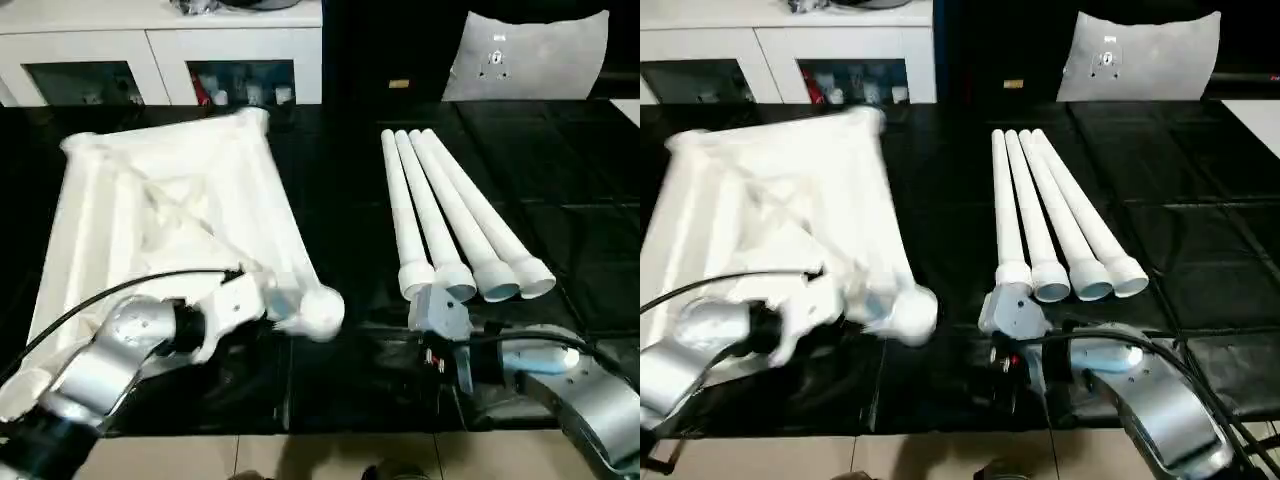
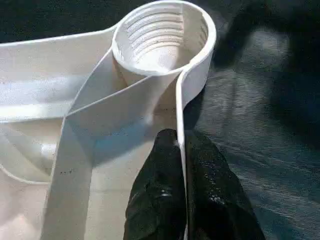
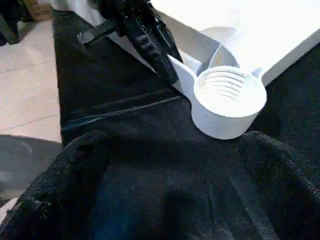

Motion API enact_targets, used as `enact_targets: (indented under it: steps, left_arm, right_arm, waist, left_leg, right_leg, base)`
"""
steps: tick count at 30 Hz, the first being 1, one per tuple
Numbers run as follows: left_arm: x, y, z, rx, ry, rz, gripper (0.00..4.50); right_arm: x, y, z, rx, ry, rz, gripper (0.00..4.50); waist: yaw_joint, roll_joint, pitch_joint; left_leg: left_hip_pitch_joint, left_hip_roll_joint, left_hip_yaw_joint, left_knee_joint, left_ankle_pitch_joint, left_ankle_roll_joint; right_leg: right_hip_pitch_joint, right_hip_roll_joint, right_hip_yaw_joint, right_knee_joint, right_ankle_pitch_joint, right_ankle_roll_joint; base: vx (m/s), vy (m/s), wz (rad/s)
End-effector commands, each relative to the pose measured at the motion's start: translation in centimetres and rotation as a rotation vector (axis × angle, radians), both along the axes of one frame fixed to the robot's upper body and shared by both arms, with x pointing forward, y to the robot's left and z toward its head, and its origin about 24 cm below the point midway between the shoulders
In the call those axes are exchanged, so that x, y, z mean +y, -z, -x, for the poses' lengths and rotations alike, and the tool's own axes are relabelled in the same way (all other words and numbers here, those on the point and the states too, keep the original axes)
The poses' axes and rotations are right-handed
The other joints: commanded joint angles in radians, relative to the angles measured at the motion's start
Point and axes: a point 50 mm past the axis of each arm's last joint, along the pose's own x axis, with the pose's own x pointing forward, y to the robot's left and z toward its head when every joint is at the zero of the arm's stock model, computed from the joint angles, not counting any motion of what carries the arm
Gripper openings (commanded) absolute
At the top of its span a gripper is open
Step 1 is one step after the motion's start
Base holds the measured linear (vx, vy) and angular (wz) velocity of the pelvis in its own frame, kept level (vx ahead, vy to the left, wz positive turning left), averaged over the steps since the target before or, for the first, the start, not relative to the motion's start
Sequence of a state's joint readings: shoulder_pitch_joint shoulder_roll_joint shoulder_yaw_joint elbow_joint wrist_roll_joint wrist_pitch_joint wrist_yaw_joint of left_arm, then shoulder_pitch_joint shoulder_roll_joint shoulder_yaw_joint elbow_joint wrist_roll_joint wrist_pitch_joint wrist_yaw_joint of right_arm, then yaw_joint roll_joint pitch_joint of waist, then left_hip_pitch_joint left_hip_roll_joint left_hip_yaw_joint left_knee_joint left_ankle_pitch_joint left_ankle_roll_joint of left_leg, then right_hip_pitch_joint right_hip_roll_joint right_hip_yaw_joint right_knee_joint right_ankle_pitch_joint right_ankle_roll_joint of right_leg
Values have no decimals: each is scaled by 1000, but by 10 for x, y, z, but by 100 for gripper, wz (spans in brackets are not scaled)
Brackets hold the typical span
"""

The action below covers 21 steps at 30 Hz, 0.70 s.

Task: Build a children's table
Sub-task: Move table base

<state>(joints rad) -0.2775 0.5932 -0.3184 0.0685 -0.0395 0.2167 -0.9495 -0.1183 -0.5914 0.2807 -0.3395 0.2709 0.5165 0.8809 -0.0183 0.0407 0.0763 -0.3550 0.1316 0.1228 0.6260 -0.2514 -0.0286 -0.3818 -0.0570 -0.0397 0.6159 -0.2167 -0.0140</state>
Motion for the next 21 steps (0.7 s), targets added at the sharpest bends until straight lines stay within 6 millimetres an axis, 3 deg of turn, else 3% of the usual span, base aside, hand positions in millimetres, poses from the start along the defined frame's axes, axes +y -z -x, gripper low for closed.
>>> enact_targets:
  steps: [1, 7, 10, 11, 13, 14, 16, 20, 21]
  left_arm:
    - [-2, -2, -5, -58, -13, 2, 8]
    - [-16, 1, -10, -78, 13, 18, 8]
    - [-20, -1, -11, -91, 16, 38, 51]
    - [-23, -4, -11, -97, 21, 67, 51]
    - [-25, -7, -11, -100, 26, 87, 70]
    - [-28, -13, -10, -97, 30, 122, 84]
    - [-29, -15, -9, -86, 35, 135, 97]
    - [-28, -18, -7, -84, 38, 142, 123]
    - [-27, -26, -5, -94, 31, 160, 138]
  right_arm:
    - [-3, -2, -4, -15, 30, 3, 450]
    - [-7, -7, -19, -84, 178, -39, 450]
    - [-8, -10, -26, -110, 231, -60, 450]
    - [-6, -15, -32, -135, 273, -83, 450]
    - [-5, -18, -36, -149, 298, -98, 450]
    - [-2, -25, -49, -191, 403, -121, 450]
    - [-1, -27, -56, -208, 467, -107, 450]
    - [-2, -24, -64, -135, 569, -70, 450]
    - [-1, -26, -74, -84, 660, -40, 450]
  waist:
    - [6, -9, -53]
    - [13, -9, -54]
    - [18, -11, -54]
    - [20, -5, -52]
    - [21, -5, -57]
    - [20, -6, -56]
    - [17, -7, -58]
    - [18, -6, -58]
    - [20, -3, -58]
  left_leg:
    - [-4, 86, -19, -81, -2, 114]
    - [-2, 87, -16, -82, -7, 106]
    - [-2, 86, -14, -83, -21, 90]
    - [-3, 86, -14, -84, -25, 87]
    - [-1, 86, -14, -83, -7, 78]
    - [-3, 86, -15, -83, 15, 80]
    - [-4, 82, -14, -83, 42, 77]
    - [-3, 78, -10, -80, 63, 81]
    - [-2, 79, -10, -79, 67, 81]
  right_leg:
    - [54, -93, 55, -64, -31, -301]
    - [51, -94, 57, -64, -42, -296]
    - [52, -91, 56, -64, -65, -289]
    - [49, -93, 56, -65, -70, -288]
    - [49, -93, 55, -62, -40, -294]
    - [50, -92, 55, -57, 0, -296]
    - [49, -90, 53, -52, 31, -301]
    - [53, -87, 54, -52, 47, -295]
    - [53, -87, 54, -51, 51, -296]
  base:
    - [0, 0, 0]
    - [0, 0, 0]
    - [0, 0, 0]
    - [0, 0, 0]
    - [0, 0, 0]
    - [0, 0, 0]
    - [0, 0, 0]
    - [0, 0, 0]
    - [0, 0, 0]
